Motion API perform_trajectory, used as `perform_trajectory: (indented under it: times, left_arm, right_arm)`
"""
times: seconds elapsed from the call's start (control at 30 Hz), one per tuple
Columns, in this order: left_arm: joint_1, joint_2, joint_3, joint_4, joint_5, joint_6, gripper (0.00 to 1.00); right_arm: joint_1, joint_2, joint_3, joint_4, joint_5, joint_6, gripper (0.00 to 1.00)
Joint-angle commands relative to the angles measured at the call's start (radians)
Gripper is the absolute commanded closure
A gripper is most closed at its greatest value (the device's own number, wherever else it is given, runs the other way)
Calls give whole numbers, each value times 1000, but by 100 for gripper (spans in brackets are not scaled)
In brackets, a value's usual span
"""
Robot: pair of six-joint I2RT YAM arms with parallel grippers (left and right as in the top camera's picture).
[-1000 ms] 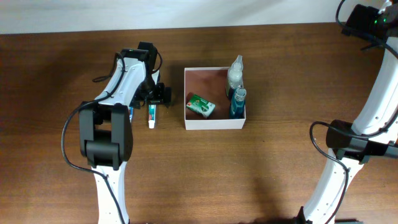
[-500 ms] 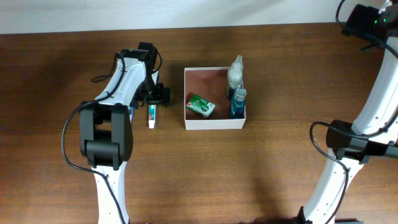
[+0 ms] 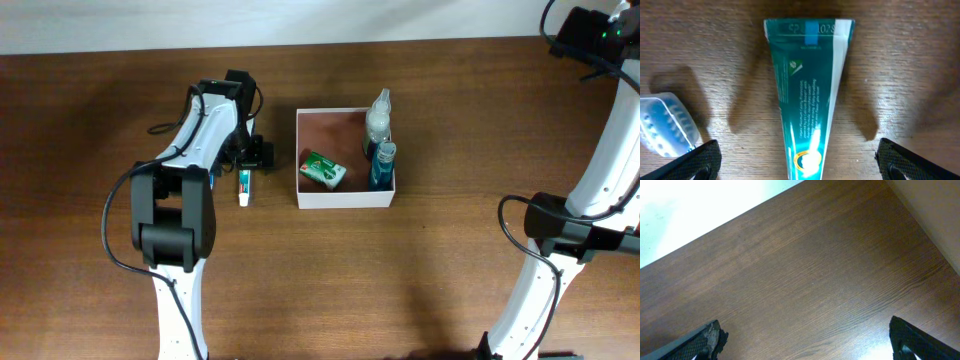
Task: Pack container
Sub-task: 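Lower the left gripper and close it on the toothpaste tube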
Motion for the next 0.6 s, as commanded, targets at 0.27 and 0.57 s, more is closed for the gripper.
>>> perform_trajectory:
  times: [0.27,0.57]
  left_arm:
    - [-4,10,-16,-9,-30,-42,1]
    - [-5,10,-21,7,50,-41,1]
  right_arm:
    - [3,5,-3,-6,12,1,2]
    - [3,5,-3,-6,12,1,2]
